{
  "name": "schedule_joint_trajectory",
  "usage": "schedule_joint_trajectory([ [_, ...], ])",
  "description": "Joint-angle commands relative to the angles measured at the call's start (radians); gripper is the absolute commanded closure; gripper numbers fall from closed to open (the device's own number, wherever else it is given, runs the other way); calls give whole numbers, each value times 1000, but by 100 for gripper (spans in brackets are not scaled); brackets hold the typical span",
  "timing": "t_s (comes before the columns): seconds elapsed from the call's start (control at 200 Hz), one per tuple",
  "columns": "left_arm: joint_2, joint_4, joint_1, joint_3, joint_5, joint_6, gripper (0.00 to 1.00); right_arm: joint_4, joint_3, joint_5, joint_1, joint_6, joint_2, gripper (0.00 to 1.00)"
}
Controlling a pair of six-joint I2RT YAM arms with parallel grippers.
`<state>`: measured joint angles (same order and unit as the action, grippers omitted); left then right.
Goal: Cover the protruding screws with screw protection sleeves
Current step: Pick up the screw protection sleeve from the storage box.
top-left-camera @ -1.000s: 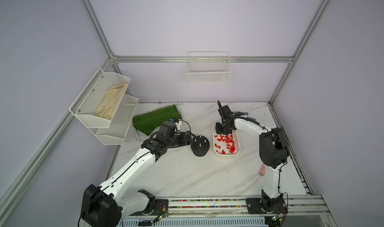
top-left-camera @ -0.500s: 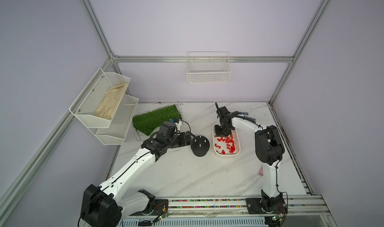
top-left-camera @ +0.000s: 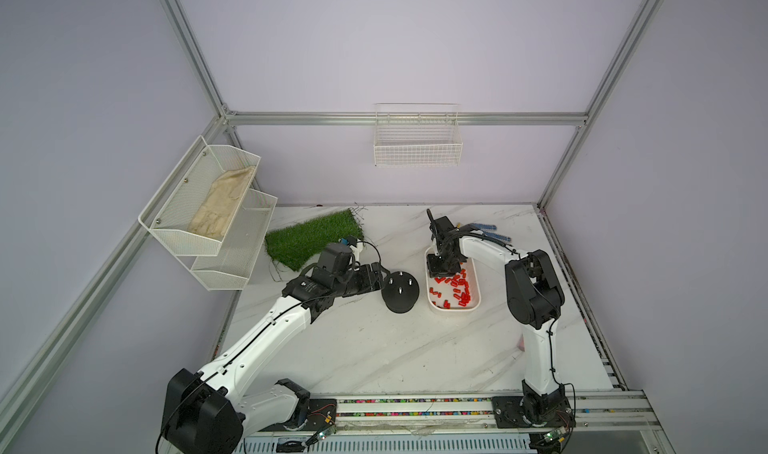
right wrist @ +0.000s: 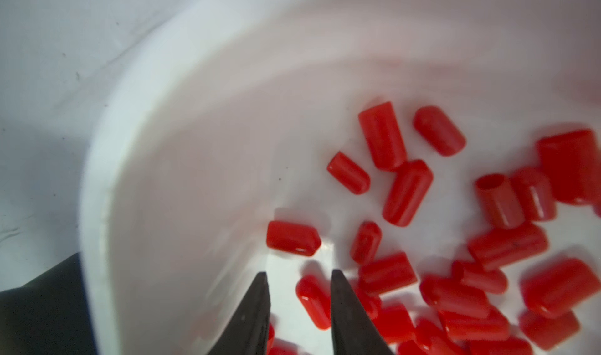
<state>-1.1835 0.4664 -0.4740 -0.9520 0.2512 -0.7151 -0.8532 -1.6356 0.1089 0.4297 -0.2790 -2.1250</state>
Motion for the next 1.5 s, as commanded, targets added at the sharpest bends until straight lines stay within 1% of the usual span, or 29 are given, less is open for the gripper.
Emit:
schedule_joint_trajectory([
  [0.0, 4, -9, -6, -8, -15, -6, 17, -21, 5, -15, 6, 14, 7, 65],
  [0.16, -5, -10, -5, -11, -12, -10, 17, -16, 11, -15, 7, 18, 1, 69],
  [0.25, -3, -10, -6, -7, -8, -13, 17, -20, 9, -20, 7, 17, -7, 69],
  [0.35, 4, -12, -6, 2, -13, -18, 17, -16, 20, -23, 7, 17, -2, 68],
  [0.435, 8, -12, -5, 6, -17, -18, 17, -21, 26, -27, 6, 20, 3, 64],
  [0.49, 9, -11, -6, 6, -17, -18, 17, -20, 30, -32, 6, 21, 7, 65],
  [0.69, 5, -13, -5, 7, -13, -21, 17, -13, 45, -35, 6, 16, 19, 69],
  [0.76, 4, -13, -6, 9, -14, -23, 17, -11, 41, -49, 6, 12, 20, 73],
  [0.945, 7, -15, -5, 12, -15, -24, 17, -7, 20, -50, 6, 4, 8, 71],
  [1.155, 9, -16, -6, 22, -16, -27, 17, -1, 12, -51, 6, 0, 0, 72],
  [1.22, 7, -19, -6, 21, -14, -27, 17, -1, 6, -55, 6, -4, -5, 74],
  [1.295, 6, -20, -6, 19, -12, -27, 17, -4, -6, -55, 7, -8, -11, 74],
  [1.375, 5, -21, -6, 21, -10, -27, 17, -9, -18, -54, 6, -10, -18, 72],
  [1.495, 5, -22, -5, 24, -12, -27, 17, -8, -26, -54, 7, -13, -23, 73],
])
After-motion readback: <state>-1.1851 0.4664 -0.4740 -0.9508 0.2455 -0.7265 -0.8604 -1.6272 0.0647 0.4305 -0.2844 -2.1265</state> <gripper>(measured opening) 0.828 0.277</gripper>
